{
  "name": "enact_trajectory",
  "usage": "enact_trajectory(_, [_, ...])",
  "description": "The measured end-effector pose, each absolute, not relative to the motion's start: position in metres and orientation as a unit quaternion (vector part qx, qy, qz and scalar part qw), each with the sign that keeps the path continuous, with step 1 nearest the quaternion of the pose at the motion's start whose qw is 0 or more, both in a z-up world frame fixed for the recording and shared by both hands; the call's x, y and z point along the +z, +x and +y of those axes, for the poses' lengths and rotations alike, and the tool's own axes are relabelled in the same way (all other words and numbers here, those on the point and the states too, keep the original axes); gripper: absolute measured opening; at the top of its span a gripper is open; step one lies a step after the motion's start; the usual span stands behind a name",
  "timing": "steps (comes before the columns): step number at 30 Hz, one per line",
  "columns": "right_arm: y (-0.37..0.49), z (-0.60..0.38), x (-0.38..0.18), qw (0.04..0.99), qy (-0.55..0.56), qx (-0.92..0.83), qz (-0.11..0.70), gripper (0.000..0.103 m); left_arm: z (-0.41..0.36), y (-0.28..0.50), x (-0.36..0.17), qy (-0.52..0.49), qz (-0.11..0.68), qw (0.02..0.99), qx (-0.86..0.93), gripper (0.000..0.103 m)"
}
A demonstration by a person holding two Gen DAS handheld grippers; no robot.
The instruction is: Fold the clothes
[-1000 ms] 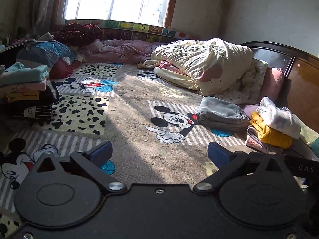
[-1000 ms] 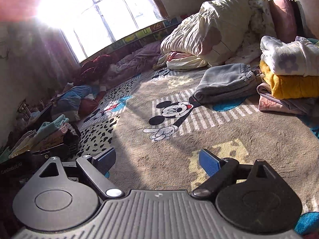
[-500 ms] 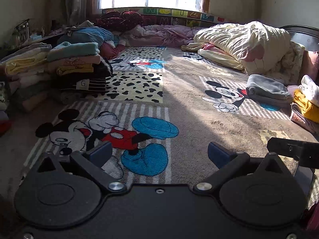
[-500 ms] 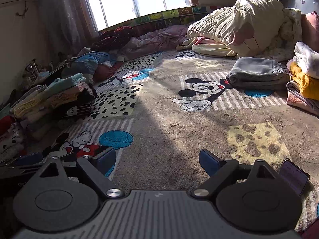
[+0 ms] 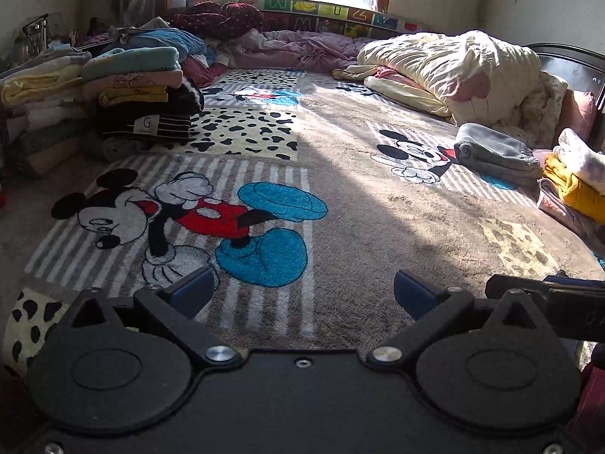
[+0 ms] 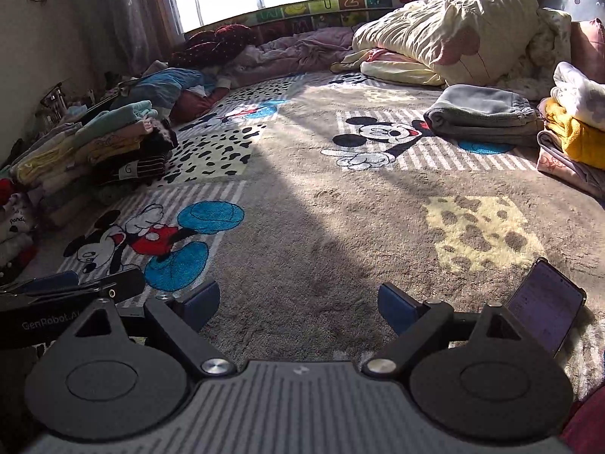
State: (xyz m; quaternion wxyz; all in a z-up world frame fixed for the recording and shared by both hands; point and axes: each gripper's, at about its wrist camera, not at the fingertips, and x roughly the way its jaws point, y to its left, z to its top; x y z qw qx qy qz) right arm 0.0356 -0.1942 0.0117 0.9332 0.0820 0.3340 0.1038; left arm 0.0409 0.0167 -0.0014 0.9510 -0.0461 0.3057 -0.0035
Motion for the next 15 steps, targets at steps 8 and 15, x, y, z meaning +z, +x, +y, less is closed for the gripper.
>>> enact_trajectory(8, [0.033, -0.182, 0.001, 0.935, 0.076, 0.122, 0.325, 0.090, 0.019, 0.035, -0.006, -0.038, 0.298, 0.954, 0.003, 0.103])
enact_trajectory(15, [0.037, -0.185, -0.008, 0.933, 0.072, 0.129, 0.329, 0.090, 0.014, 0.042, -0.008, -0.028, 0.295, 0.955, 0.006, 0.103])
